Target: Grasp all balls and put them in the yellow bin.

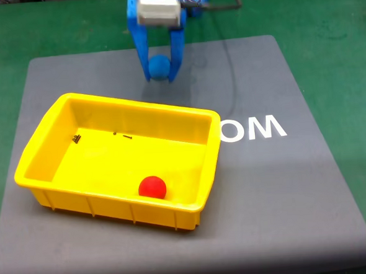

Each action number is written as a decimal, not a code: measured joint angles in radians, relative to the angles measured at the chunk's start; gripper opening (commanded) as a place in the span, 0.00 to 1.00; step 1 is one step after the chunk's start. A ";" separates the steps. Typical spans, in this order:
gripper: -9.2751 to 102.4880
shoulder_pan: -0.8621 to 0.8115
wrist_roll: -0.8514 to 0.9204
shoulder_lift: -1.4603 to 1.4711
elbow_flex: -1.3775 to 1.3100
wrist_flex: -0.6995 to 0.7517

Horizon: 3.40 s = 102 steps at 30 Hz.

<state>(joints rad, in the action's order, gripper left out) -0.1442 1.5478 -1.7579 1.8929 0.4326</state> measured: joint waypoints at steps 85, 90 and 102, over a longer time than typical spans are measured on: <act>0.08 0.233 0.098 -1.223 1.051 0.344; 0.08 0.184 0.109 -1.305 1.146 0.407; 0.08 0.118 0.075 -1.545 1.177 0.796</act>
<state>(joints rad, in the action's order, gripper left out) -0.0261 1.6230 -3.3027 3.0695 1.2287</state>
